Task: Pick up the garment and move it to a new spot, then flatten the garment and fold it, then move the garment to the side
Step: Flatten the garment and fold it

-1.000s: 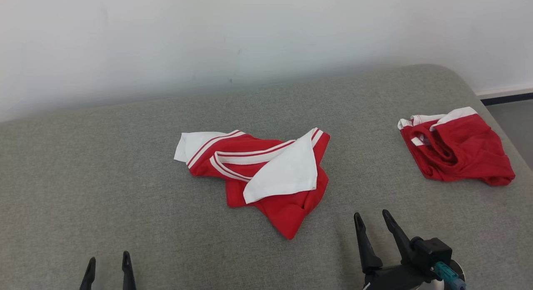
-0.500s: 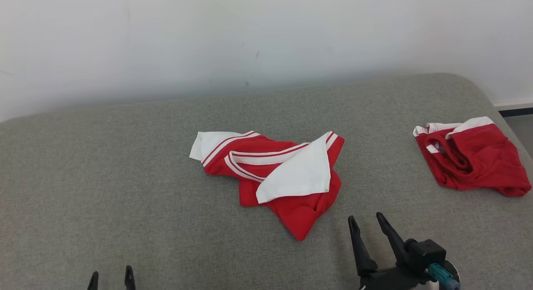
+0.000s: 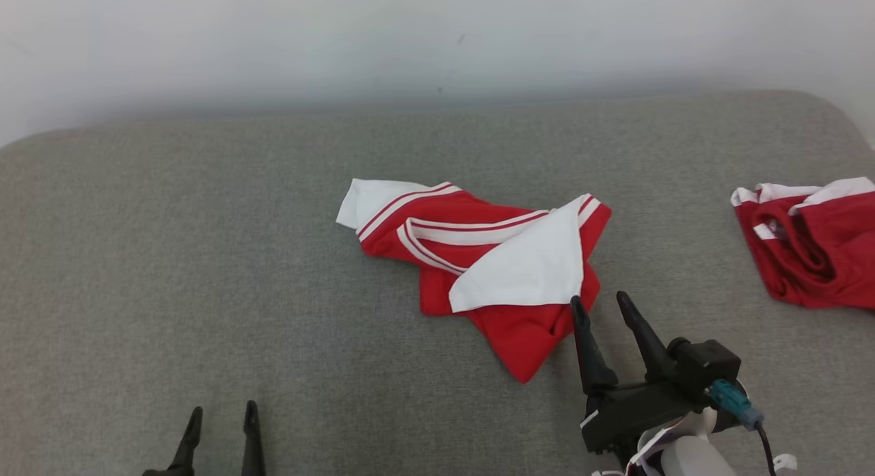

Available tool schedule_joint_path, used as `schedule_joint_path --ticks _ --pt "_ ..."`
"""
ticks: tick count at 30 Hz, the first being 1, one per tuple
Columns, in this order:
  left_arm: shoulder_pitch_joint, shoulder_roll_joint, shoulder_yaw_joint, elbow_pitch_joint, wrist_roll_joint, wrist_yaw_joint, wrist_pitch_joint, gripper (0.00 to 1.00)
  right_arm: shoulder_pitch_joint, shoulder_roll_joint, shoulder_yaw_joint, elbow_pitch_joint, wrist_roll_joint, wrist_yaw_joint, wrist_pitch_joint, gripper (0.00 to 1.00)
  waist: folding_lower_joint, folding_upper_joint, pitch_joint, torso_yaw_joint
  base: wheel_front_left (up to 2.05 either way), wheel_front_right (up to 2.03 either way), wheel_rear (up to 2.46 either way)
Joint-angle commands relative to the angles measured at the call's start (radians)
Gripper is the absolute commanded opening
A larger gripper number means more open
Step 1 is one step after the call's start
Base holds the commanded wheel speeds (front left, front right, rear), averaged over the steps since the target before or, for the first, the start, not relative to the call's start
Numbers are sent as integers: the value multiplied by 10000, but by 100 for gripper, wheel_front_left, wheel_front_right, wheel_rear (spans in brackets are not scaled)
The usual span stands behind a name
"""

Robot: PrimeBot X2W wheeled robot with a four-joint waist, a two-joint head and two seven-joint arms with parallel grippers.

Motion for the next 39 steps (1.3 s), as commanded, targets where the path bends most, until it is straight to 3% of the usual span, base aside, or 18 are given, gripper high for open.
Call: schedule_joint_path --ticks 1,9,11,12,13,18,20,22,25,26,33,39 --pt "-155 -12 -79 4 -33 3 -32 100 -122 12 -64 33 84 -28 2 100 0 -1 374 365 0 0 0" --pt "-490 -10 -590 -156 -257 212 -32 100 -537 12 -297 106 8 -28 3 100 0 -1 936 895 0 0 0" --pt "-552 -9 -658 -169 -293 267 -32 100 -529 12 -267 70 27 -28 2 61 0 -1 960 929 0 0 0" --pt "-594 -9 -675 -183 -296 276 -32 100 -518 12 -264 51 45 -28 2 47 0 -1 971 935 0 0 0" --pt "-611 -10 -684 -199 -305 308 -32 100 -507 12 -262 39 56 -28 2 41 0 -1 975 933 0 0 0" --pt "-606 -10 -677 -236 -327 347 -32 100 -349 12 -190 -54 86 -28 2 39 0 -1 924 803 0 0 0" --pt "-609 -11 -697 -244 -321 343 -32 100 -330 12 -203 -80 70 -28 2 28 0 -1 896 732 0 0 0" --pt "-611 -11 -717 -242 -318 333 -32 100 -326 12 -202 -100 72 -28 2 25 0 -1 883 701 0 0 0" --pt "-600 -11 -762 -235 -323 338 -34 100 -297 12 -216 -217 166 -28 2 3 0 -1 825 601 0 0 0" --pt "-601 -11 -764 -207 -326 321 -32 100 -299 12 -217 -255 196 -28 2 0 0 -1 805 567 0 0 0" --pt "-366 -9 -685 -91 -271 290 -32 100 -209 11 -597 -789 419 -28 3 0 0 -1 407 244 0 0 0" --pt "-97 -13 -503 0 -245 195 -34 100 176 12 -1913 -1529 728 -28 2 0 0 -1 -47 -298 0 0 0"
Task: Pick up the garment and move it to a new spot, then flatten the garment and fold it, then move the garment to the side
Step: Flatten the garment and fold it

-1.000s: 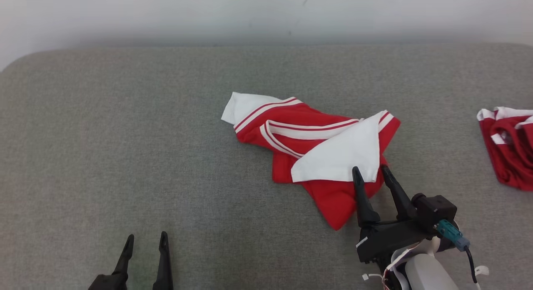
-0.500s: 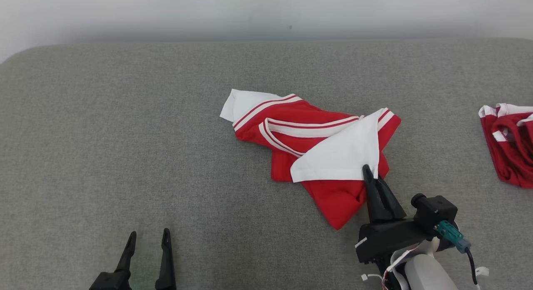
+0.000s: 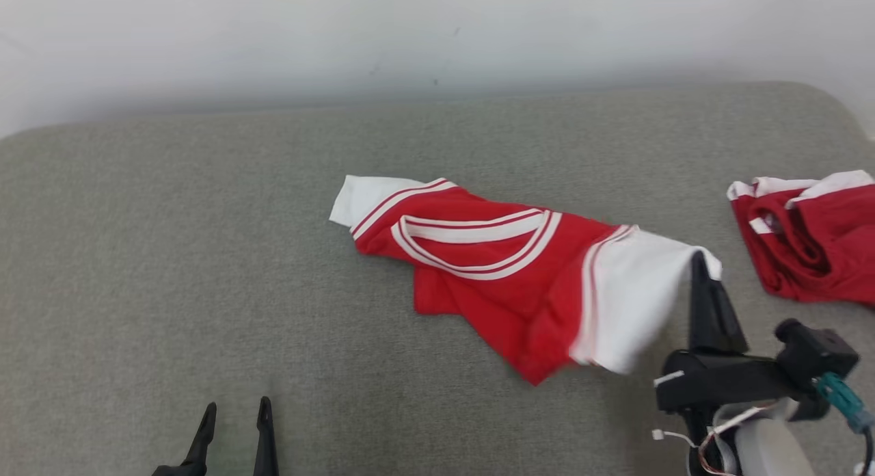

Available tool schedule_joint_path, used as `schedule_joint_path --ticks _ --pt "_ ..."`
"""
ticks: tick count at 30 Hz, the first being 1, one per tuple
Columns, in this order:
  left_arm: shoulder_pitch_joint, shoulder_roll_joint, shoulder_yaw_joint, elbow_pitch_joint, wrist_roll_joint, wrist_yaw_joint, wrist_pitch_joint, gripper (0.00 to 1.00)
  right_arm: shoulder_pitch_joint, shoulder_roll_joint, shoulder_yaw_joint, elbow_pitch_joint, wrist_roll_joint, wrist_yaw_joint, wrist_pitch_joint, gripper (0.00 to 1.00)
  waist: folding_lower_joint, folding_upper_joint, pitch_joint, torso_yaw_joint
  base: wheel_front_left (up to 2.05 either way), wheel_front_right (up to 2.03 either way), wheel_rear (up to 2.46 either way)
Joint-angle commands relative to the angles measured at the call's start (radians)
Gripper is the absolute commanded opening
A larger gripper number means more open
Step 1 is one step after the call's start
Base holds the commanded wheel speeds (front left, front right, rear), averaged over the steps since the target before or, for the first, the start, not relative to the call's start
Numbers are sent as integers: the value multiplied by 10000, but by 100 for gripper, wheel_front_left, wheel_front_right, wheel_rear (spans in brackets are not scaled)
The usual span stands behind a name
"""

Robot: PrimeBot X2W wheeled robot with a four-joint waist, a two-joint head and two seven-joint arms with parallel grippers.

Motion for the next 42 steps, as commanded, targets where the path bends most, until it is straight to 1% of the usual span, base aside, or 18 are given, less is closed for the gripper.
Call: schedule_joint_path --ticks 1,4,7,8,9,10,13,17,22,25,26,30,34,38,42 --pt "139 -11 56 44 -6 -14 -32 100 234 22 -272 -63 -54 -28 4 0 1 -1 -362 -438 0 0 0" --pt "247 -11 86 99 -58 -51 -32 100 556 14 -838 72 -347 -28 0 0 1 -1 -530 -729 0 0 0" --pt "237 -11 79 121 -151 -58 -32 100 933 17 -1166 505 -869 -28 4 0 1 -1 -635 -940 0 0 0" --pt "229 -11 64 140 -167 -64 -32 100 1072 17 -1239 838 -1018 -28 4 9 1 -1 -654 -984 0 0 0" --pt "208 -8 55 153 -181 -72 -32 100 1083 12 -1376 990 -1048 -28 -1 47 1 -1 -662 -1008 0 0 0" --pt "179 -10 42 160 -173 -81 -32 100 1068 -9 -1466 1100 -1241 -27 -1 100 1 -1 -665 -1022 0 0 0" --pt "164 -10 -4 135 -181 -34 -32 100 1080 19 -1564 1157 -1377 -27 2 100 1 -1 -647 -1033 0 0 0" --pt "182 -10 -65 155 -213 -26 -32 100 797 16 -1238 657 -1545 -27 2 100 1 -1 -530 -886 0 0 0" --pt "7 -10 -215 195 -321 23 -32 100 179 -32 -63 324 -1747 -28 2 100 1 -1 -332 -394 0 0 0" --pt "-56 -8 -361 196 -419 68 -32 100 -405 -233 876 548 -1736 -27 2 100 1 -1 -189 22 0 0 0" --pt "-56 -8 -361 196 -419 68 -32 100 -405 -233 876 548 -1736 -27 2 100 1 -1 -189 22 0 0 0" --pt "-152 -11 -553 194 -565 133 -32 100 -1295 -585 2218 1236 -1659 -28 1 100 1 -1 10 666 0 0 0" --pt "-181 -11 -703 185 -718 208 -32 100 -2186 -822 3430 2198 -1512 -28 2 100 1 -1 198 1264 0 0 0" --pt "-263 -11 -855 174 -820 251 -34 100 -3109 -1014 4386 3145 -1270 -28 51 100 1 -1 455 1793 0 0 0" --pt "-350 -13 -1130 109 -916 335 -32 100 -3913 -1114 5153 4060 -1098 -28 367 100 1 -1 764 2223 0 0 0"
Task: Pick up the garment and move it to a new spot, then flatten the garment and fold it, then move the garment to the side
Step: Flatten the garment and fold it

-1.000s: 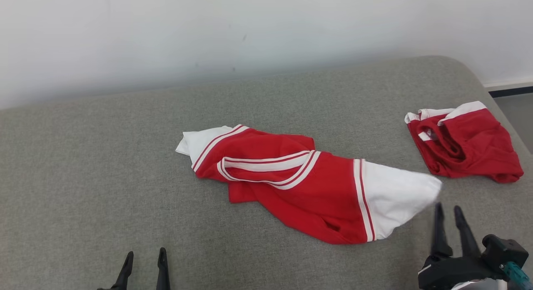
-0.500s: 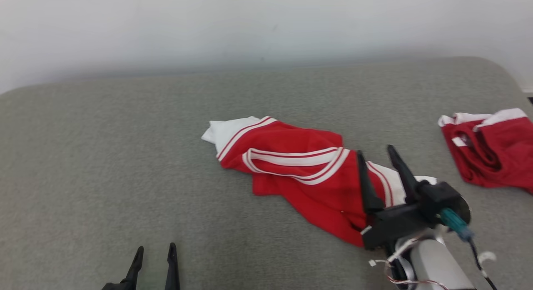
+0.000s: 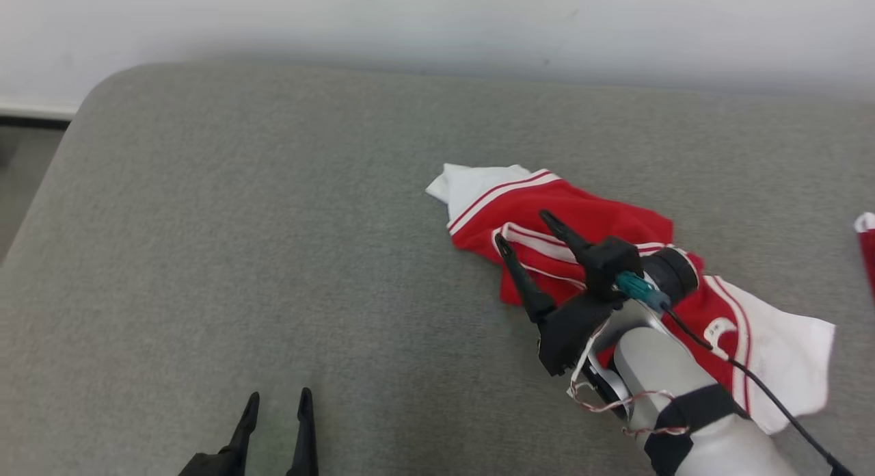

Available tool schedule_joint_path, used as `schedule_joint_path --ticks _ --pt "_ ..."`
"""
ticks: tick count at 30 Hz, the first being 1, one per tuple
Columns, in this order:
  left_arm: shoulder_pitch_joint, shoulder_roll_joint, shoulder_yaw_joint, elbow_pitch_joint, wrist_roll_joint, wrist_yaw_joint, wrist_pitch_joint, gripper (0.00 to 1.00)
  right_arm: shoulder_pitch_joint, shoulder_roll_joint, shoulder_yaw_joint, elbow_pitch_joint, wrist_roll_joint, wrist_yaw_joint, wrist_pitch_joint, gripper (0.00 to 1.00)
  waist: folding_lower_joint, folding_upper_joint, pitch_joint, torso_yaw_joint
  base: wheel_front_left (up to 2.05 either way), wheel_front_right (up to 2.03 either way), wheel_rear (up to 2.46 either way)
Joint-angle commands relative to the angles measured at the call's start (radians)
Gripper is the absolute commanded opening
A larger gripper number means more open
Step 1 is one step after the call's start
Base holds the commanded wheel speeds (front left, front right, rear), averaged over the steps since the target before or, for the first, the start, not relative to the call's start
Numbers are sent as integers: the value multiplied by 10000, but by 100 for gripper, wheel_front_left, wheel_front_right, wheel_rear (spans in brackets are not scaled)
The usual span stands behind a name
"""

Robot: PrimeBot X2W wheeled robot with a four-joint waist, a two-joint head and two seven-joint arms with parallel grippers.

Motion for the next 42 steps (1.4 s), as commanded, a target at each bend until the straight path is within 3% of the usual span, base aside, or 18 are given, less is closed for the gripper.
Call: schedule_joint_path --ticks 1,11,12,13,14,15,23,31,38,42 --pt "-141 -12 -61 -54 -38 46 -32 100 -211 -58 112 208 103 -28 85 100 -1 0 507 575 0 0 0" --pt "-305 -12 -360 -149 -235 209 -32 100 -1102 97 478 2052 -249 -28 312 100 -1 0 746 929 0 0 0" --pt "-317 -12 -351 -154 -238 220 -34 100 -1140 121 502 2147 -243 -28 275 91 -1 0 749 917 0 0 0" --pt "-328 -12 -343 -162 -242 213 -32 100 -1171 134 520 2248 -252 -28 242 59 -1 0 746 897 0 0 0" --pt "-339 -12 -342 -159 -241 228 -32 100 -1185 159 540 2328 -268 -28 209 42 -1 0 735 876 0 0 0" --pt "-348 -12 -338 -154 -243 242 -32 100 -1204 182 579 2433 -284 -28 185 0 -1 0 724 851 0 0 0" --pt "-350 -12 -297 -141 -273 254 -32 100 -1556 222 800 2881 -93 -28 -48 0 -1 0 662 545 0 0 0" --pt "-283 -12 -200 -109 -223 203 -34 100 -1771 -15 226 2315 264 -28 -354 0 -1 0 541 353 0 0 0" --pt "-300 -9 -235 -96 -126 104 -32 100 -1886 -1137 -2600 934 25 -28 -376 0 -1 0 481 205 0 0 0" --pt "-369 -10 -299 -52 -39 61 -32 100 -1700 -1562 -4390 890 -573 -27 -379 0 -1 0 457 194 0 0 0"
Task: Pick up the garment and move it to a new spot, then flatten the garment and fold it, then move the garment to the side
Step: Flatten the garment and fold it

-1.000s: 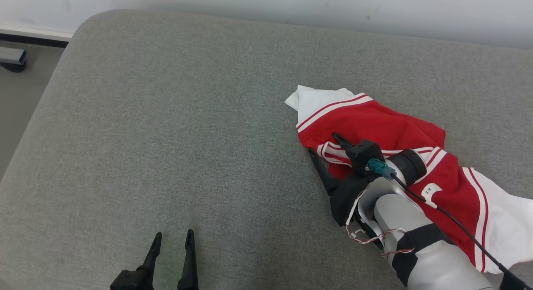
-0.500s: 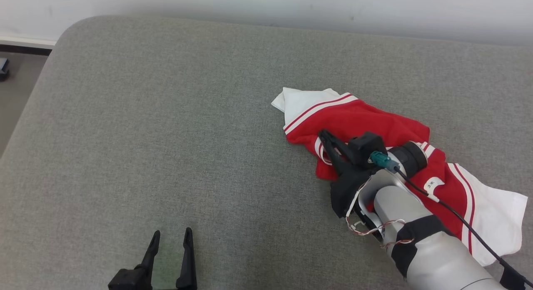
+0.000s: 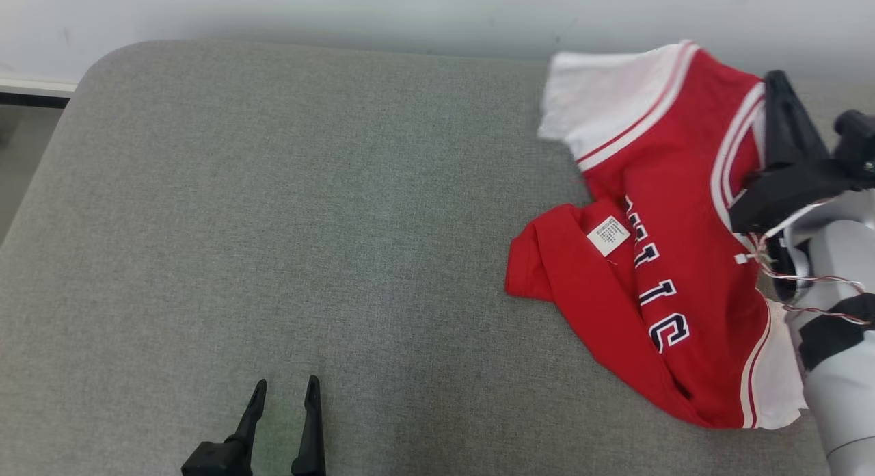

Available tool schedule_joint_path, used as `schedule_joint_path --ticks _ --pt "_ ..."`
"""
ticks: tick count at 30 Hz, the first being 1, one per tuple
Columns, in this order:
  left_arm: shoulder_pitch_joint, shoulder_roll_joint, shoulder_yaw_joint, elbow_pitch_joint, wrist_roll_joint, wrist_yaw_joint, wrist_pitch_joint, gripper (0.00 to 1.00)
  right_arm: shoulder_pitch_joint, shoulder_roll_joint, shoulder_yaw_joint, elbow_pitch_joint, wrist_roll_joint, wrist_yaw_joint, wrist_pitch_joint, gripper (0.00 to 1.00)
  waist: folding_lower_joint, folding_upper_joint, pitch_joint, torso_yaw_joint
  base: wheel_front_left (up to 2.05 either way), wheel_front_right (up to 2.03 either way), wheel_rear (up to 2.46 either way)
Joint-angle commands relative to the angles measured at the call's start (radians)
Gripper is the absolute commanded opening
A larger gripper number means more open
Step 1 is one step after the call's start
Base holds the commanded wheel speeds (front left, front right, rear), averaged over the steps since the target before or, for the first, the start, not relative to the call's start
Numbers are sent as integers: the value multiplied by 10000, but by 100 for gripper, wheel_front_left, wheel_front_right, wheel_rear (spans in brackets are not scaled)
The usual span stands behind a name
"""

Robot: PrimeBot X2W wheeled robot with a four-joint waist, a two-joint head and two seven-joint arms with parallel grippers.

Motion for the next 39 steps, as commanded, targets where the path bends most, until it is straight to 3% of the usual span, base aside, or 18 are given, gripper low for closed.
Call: schedule_joint_path --ticks 1,3,4,5,10,15,25,34,39 --pt "-115 -5 -5 43 93 -16 -32 100 201 -98 -496 103 -323 -28 -42 0 0 -1 -1 -11 0 0 0" --pt "-125 -6 -7 74 118 -55 -32 100 308 -276 -1366 457 -721 -28 -42 0 0 -1 -2 -19 0 0 0" --pt "-126 -6 -4 92 138 -73 -32 100 362 -325 -1850 676 -990 -28 -43 10 0 -1 -7 -19 0 0 0" --pt "-121 -6 -7 120 184 -64 -32 100 385 -287 -2265 869 -1192 -28 -43 100 0 -1 -20 -19 0 0 0" --pt "-33 -6 91 140 285 -73 -34 100 809 334 -3309 667 -2109 -27 -42 100 0 -1 -97 -151 0 0 0" --pt "43 -8 189 128 403 -116 -34 100 1465 1090 -3218 -248 -2158 -27 -44 100 0 -1 -252 -468 0 0 0" --pt "-16 -5 375 90 475 -252 -32 100 3394 2060 -1327 -1902 -1271 -27 -45 100 0 -1 -660 -1460 0 0 0" --pt "-270 -3 322 155 537 -282 -32 100 4529 2323 270 -2426 -601 -27 -43 100 0 -1 -715 -2207 0 0 0" --pt "-325 -3 231 174 506 -286 -32 100 4606 2278 1160 -2476 -239 -27 -44 100 0 -1 -660 -2277 0 0 0"
